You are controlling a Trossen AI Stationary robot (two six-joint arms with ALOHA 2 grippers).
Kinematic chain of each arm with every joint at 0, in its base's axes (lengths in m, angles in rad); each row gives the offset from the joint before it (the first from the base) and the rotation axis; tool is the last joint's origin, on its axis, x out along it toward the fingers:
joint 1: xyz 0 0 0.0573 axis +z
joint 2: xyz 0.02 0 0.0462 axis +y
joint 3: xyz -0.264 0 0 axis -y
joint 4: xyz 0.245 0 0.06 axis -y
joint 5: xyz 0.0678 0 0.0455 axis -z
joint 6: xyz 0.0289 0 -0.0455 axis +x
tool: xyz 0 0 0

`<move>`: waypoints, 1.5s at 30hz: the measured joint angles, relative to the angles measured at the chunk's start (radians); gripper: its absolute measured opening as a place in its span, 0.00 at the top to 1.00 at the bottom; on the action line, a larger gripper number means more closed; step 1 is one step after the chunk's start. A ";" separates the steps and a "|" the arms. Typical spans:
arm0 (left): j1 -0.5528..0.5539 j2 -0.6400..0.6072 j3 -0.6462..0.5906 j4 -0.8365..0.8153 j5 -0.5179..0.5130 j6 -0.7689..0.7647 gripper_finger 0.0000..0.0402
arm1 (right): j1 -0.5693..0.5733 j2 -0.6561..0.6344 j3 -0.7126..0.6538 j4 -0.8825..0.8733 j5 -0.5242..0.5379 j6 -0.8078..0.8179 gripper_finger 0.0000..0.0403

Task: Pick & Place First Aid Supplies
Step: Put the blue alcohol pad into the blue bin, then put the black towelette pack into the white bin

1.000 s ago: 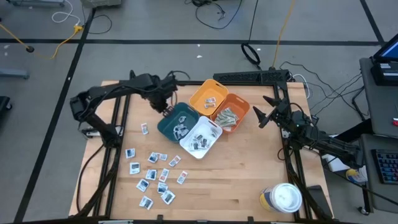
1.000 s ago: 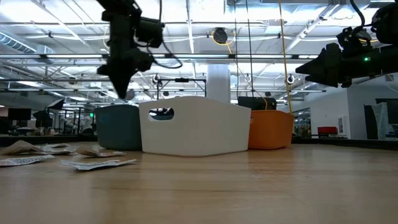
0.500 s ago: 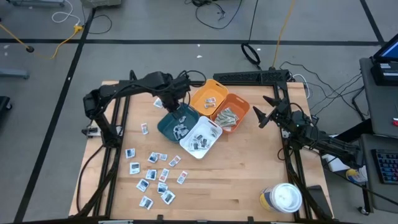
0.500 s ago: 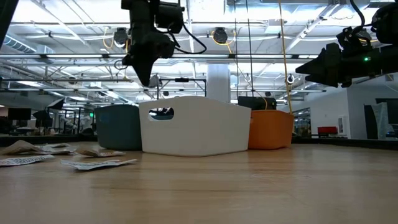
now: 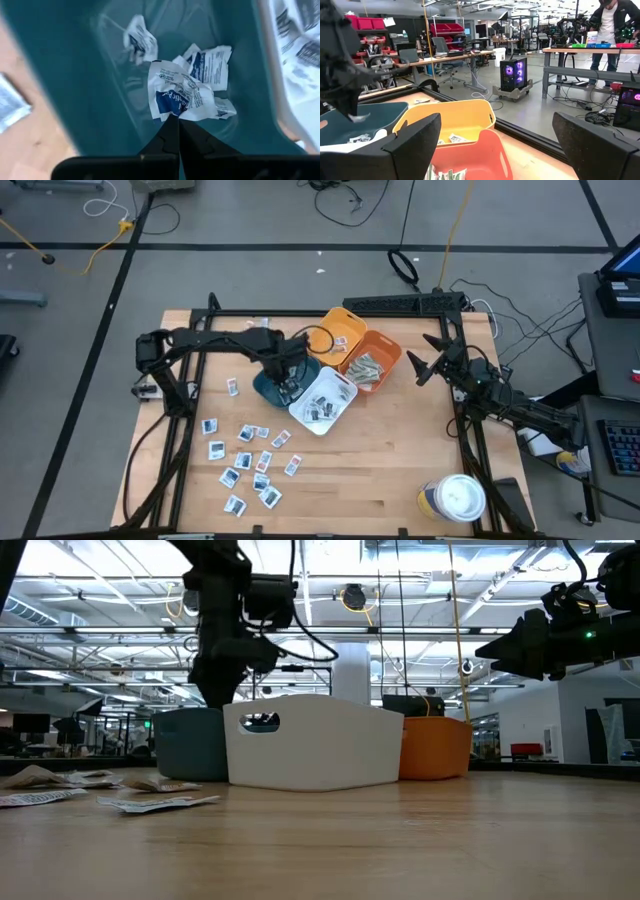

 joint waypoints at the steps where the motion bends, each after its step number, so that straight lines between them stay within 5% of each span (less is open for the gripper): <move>1: -0.005 0.000 -0.020 0.021 0.000 0.000 1.00 | 0.000 0.000 0.000 0.000 0.000 0.000 0.06; 12: -0.014 0.000 -0.093 0.091 0.009 -0.005 0.93 | 0.000 0.000 0.000 0.000 0.000 0.000 0.06; 24: -0.012 0.000 -0.093 0.092 0.058 0.021 0.35 | 0.000 0.000 0.000 0.000 0.000 0.000 0.06; 29: -0.005 -0.001 -0.053 0.061 0.073 0.041 0.21 | 0.000 0.000 0.000 0.000 0.000 0.000 0.06; 36: 0.058 -0.008 0.055 -0.024 0.065 0.090 0.17 | 0.000 0.000 0.000 0.000 0.000 0.000 0.06; 45: 0.172 -0.008 0.149 -0.109 0.062 0.150 0.25 | 0.000 0.000 0.000 0.000 0.000 0.000 0.06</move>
